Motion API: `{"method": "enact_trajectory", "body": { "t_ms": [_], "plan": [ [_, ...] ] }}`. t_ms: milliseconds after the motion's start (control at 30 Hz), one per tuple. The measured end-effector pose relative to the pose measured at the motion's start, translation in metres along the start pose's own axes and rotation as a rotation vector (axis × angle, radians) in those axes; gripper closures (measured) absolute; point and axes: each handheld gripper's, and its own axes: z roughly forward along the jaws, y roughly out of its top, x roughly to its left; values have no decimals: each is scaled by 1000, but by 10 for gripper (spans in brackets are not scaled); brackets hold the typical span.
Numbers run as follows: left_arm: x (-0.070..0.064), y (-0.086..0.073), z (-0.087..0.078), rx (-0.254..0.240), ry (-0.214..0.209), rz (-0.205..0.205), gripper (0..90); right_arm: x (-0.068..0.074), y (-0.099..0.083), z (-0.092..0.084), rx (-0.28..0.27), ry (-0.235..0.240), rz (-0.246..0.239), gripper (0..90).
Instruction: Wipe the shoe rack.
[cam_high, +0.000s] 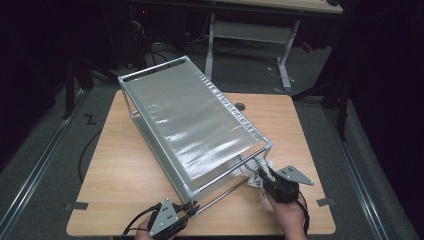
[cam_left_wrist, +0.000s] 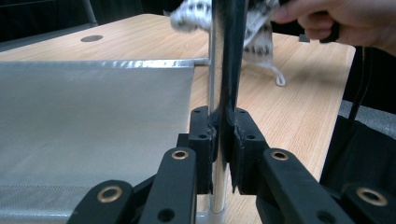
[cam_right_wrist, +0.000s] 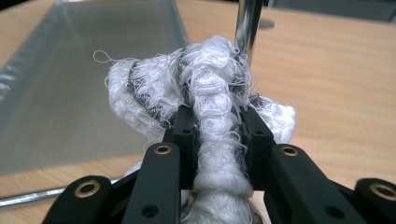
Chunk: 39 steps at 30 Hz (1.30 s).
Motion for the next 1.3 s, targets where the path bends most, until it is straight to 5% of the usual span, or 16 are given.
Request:
{"method": "enact_trajectory", "body": {
  "t_ms": [233,533,867,1300],
  "plan": [
    [0,0,0,0,0,0,807,-4,-16,18,109,24,19,729],
    [1,0,0,-1,-5,-4,807,-6,-19,21,121,30,27,729],
    [1,0,0,0,-11,-2,808,-4,-6,6,30,12,26,728],
    [1,0,0,-1,-12,-1,807,-4,24,-33,-201,-29,20,726]
  ]
}}
